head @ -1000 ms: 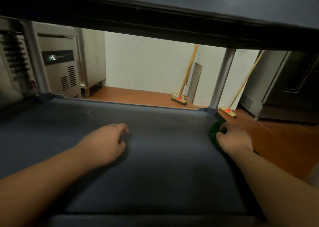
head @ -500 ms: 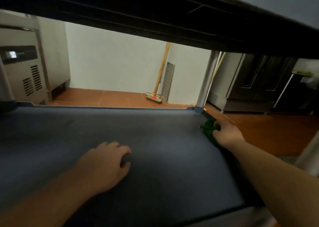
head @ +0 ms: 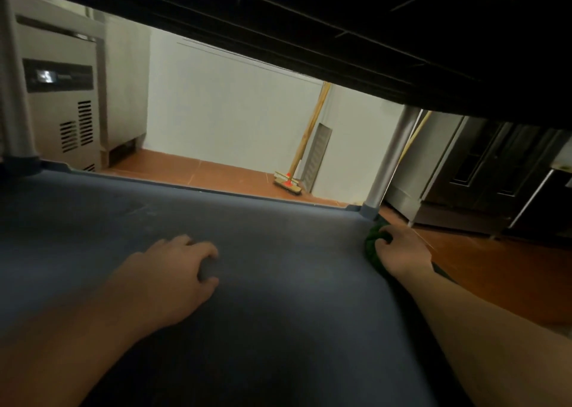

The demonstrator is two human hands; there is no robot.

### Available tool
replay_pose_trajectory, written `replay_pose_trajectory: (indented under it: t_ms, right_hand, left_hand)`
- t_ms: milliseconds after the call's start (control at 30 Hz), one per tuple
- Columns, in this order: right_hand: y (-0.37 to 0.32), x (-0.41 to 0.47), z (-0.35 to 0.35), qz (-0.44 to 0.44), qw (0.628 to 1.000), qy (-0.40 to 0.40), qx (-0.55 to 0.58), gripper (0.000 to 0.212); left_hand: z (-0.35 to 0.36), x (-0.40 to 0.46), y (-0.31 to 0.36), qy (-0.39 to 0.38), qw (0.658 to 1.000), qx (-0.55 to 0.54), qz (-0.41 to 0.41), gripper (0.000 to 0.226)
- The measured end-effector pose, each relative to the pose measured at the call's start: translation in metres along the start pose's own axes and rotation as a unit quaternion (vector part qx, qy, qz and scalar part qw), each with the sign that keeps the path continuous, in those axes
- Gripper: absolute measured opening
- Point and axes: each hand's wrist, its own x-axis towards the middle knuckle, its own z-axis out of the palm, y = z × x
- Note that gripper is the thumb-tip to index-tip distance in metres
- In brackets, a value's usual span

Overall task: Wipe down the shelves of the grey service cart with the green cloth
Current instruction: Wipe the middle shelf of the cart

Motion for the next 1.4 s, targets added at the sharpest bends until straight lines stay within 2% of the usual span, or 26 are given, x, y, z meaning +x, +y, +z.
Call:
replay_pose_trajectory:
  t_ms: [100, 200, 333, 433, 533, 667, 900, 1100, 1400]
  right_hand:
    - [-0.023, -0.004, 0.003, -0.015, 1.0, -0.016, 0.014, 0.036]
    - [-0.056, -0.013, 0.012, -0.024, 0.999, -0.029, 0.026, 0.034]
    - [-0.091, -0.017, 0.028, -0.037, 0.998, -0.045, 0.026, 0.051]
    - [-0.12, -0.027, 0.032, -0.05, 0.996, -0.057, 0.038, 0.049]
    - [-0.151, -0.034, 0.038, -0.065, 0.996, -0.052, 0.035, 0.044]
    - [-0.201, -0.048, 0.051, -0.096, 0.992, -0.062, 0.05, 0.044]
    - [-0.319, -0.091, 0.072, -0.18, 0.977, -0.093, 0.068, 0.051]
    - [-0.414, -0.131, 0.081, -0.242, 0.96, -0.121, 0.069, 0.049]
    - [-0.502, -0.167, 0.086, -0.344, 0.914, -0.178, 0.119, 0.044]
  left_hand:
    - [-0.001, -0.002, -0.003, -0.036, 0.999, 0.03, -0.006, 0.041]
    - [-0.004, -0.005, -0.005, -0.049, 0.999, 0.019, -0.005, 0.038]
    - [-0.025, -0.015, -0.017, -0.058, 0.998, -0.004, -0.007, 0.035]
    - [-0.051, -0.034, -0.049, -0.056, 0.998, -0.005, -0.018, 0.036]
    - [-0.073, -0.059, -0.093, -0.043, 0.996, 0.047, -0.057, 0.044]
    - [-0.075, -0.085, -0.136, -0.033, 0.993, 0.062, -0.095, 0.046]
    - [-0.066, -0.094, -0.176, -0.029, 0.99, -0.013, -0.136, 0.041]
    - [-0.066, -0.095, -0.183, 0.022, 0.981, -0.053, -0.188, 0.031]
    - [-0.074, -0.095, -0.188, 0.003, 0.961, -0.076, -0.266, 0.035]
